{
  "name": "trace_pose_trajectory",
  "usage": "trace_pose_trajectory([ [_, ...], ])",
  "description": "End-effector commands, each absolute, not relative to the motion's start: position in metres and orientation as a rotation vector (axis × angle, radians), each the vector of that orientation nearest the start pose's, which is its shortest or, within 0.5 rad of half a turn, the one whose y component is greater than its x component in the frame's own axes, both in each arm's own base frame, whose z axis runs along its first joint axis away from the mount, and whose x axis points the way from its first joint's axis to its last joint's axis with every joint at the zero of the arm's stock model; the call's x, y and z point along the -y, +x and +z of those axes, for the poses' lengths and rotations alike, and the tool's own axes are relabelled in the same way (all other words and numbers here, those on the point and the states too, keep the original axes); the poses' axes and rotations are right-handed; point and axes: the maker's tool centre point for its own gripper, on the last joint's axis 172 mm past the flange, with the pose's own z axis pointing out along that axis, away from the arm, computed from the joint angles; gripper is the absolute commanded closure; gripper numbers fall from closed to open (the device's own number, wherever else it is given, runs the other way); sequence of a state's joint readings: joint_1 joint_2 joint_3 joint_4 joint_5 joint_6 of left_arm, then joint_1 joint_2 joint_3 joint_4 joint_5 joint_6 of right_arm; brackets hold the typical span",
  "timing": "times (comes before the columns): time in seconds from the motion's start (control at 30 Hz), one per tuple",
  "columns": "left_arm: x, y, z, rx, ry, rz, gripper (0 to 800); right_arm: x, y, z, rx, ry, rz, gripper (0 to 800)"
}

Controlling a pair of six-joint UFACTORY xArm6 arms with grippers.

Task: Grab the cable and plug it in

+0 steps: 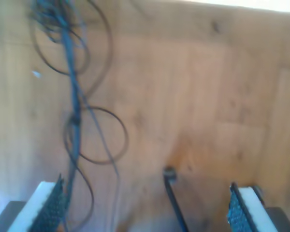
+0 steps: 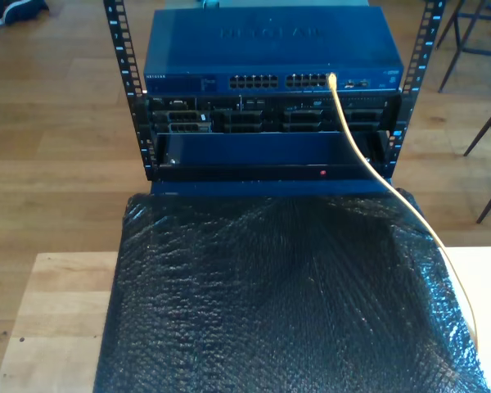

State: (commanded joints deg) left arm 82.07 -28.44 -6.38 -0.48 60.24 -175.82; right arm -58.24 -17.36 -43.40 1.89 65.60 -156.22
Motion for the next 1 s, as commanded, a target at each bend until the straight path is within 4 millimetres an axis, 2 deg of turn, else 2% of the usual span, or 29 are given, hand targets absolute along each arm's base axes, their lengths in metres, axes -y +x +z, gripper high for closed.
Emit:
trace_pose_trajectory([
  [0.23,-0.123,0.019,0.03,-2.652,-2.156,-0.535,0,0.271,0.115,0.17,-2.509,2.112,0.125,1],
  [0.33,-0.123,0.019,0.03,-2.652,-2.156,-0.535,0,0.266,0.09,0.165,-2.551,2.096,0.086,1],
  [0.4,-0.123,0.019,0.03,-2.652,-2.156,-0.535,0,0.264,0.082,0.164,-2.559,2.098,0.074,1],
  [0.6,-0.123,0.019,0.03,-2.652,-2.156,-0.535,0,0.24,0.053,0.153,-2.581,2.157,0.099,1],
  [0.8,-0.123,0.019,0.03,-2.652,-2.156,-0.535,0,0.22,0.036,0.135,-2.589,2.197,0.16,2],
  [1.0,-0.123,0.019,0.03,-2.652,-2.156,-0.535,0,0.19,0.021,0.111,-2.588,2.26,0.224,2],
])
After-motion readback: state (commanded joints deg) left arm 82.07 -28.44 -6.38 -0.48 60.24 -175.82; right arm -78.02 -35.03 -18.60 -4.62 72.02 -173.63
